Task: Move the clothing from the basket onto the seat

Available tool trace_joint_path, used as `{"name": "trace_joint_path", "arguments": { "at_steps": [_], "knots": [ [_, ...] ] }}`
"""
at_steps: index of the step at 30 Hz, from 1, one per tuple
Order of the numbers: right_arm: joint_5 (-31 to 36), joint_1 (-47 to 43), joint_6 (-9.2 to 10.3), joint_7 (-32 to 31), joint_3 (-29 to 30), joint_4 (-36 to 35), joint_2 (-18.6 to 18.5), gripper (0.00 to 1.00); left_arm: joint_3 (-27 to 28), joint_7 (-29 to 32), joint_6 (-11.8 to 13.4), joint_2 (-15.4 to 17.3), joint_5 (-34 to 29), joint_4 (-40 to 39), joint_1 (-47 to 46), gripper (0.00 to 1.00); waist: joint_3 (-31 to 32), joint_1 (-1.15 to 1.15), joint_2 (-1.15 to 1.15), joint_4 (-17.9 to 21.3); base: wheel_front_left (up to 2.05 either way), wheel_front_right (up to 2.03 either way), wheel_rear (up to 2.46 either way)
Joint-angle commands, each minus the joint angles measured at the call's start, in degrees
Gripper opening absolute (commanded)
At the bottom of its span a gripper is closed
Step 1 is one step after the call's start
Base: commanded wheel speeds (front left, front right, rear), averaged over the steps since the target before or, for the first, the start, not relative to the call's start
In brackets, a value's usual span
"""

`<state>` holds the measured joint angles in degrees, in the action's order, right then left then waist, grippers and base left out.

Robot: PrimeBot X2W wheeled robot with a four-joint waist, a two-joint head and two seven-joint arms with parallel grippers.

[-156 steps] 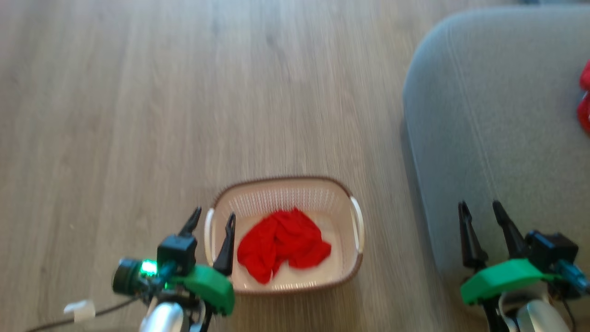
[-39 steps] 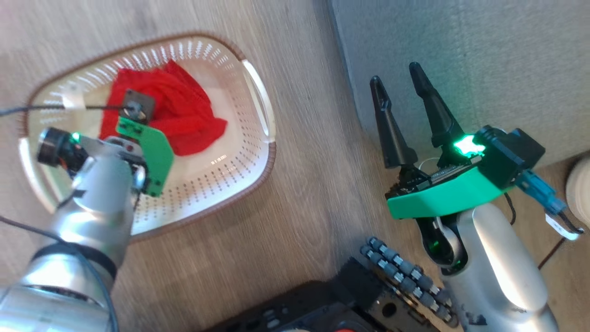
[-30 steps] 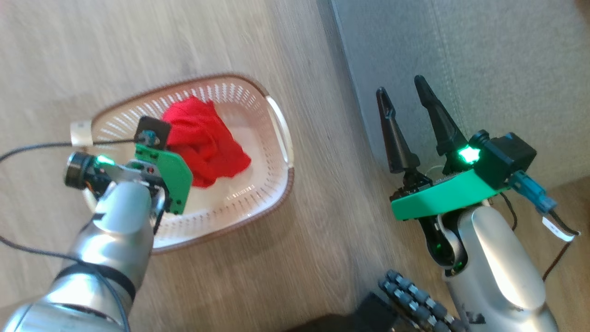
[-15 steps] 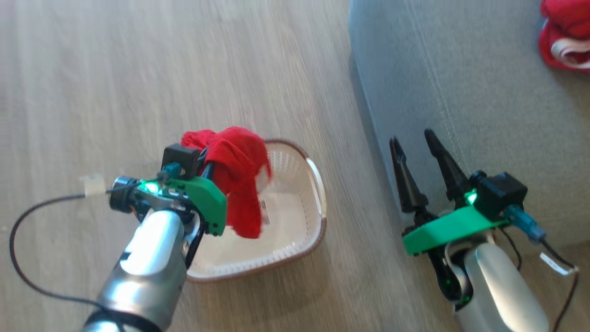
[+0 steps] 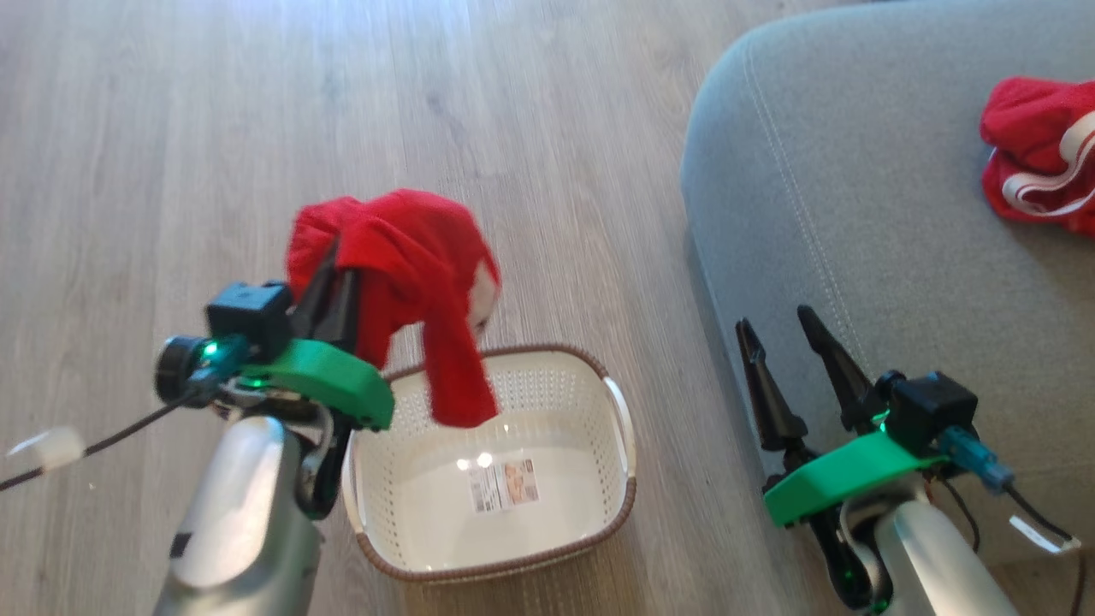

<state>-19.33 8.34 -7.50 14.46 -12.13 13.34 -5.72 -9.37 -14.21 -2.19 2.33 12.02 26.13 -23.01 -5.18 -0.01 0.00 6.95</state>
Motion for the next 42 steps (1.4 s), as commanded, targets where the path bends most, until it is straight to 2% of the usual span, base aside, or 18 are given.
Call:
{"name": "trace_joint_path", "arguments": {
  "at_steps": [1, 5, 10, 17, 26, 34, 42],
  "knots": [
    [-0.5, -0.02, 0.01, 0.54, -1.55, -1.5, -0.61, 1.0, 3.53, -0.78, -0.46, 0.7, 0.15, -5.13, -0.69, 0.0, 1.89, 0.01, 0.0, -0.43, 0.0, 0.0, 0.0],
    [-1.02, -1.17, 0.01, 0.54, -1.61, -1.38, -1.15, 1.0, 6.5, -0.78, -0.75, 0.59, 1.04, -12.49, 1.04, 0.0, 3.55, 0.01, 0.0, -0.68, 0.0, 0.0, 0.0],
    [-1.34, -2.01, 0.01, 0.54, -1.69, -1.44, -1.52, 1.0, 8.03, -0.78, 0.39, 0.56, 3.77, -21.46, 1.64, 0.0, 4.75, 0.01, 0.0, -0.86, 0.0, 0.0, 0.0],
    [-1.23, -2.66, 0.01, 0.54, -1.48, -1.84, -1.87, 1.0, 5.64, -0.78, 2.41, 0.55, 6.65, -28.1, 1.47, 0.0, 5.55, 0.01, 0.0, -1.48, 0.0, 0.0, 0.0],
    [-0.89, -3.02, 0.01, 0.54, -1.16, -2.39, -1.64, 1.0, -1.37, -0.79, 2.1, 0.55, 6.15, -29.88, 2.15, 0.0, 5.55, 0.01, 0.0, -2.21, 0.0, 0.0, 0.0],
    [-0.64, -3.46, 0.01, 0.54, -0.49, -2.84, -1.29, 1.0, -9.39, -0.79, -0.01, 0.55, 4.71, -28.15, 3.92, 0.0, 5.55, 0.01, 0.0, -2.7, 0.0, 0.0, 0.0],
    [-0.58, -3.44, 0.01, 0.54, -0.69, -2.8, -0.97, 1.0, -12.19, -0.79, 0.99, 0.55, 7.2, -27.98, 4.54, 0.0, 5.56, 0.01, 0.0, -2.67, 0.0, 0.0, 0.0]
  ]
}}
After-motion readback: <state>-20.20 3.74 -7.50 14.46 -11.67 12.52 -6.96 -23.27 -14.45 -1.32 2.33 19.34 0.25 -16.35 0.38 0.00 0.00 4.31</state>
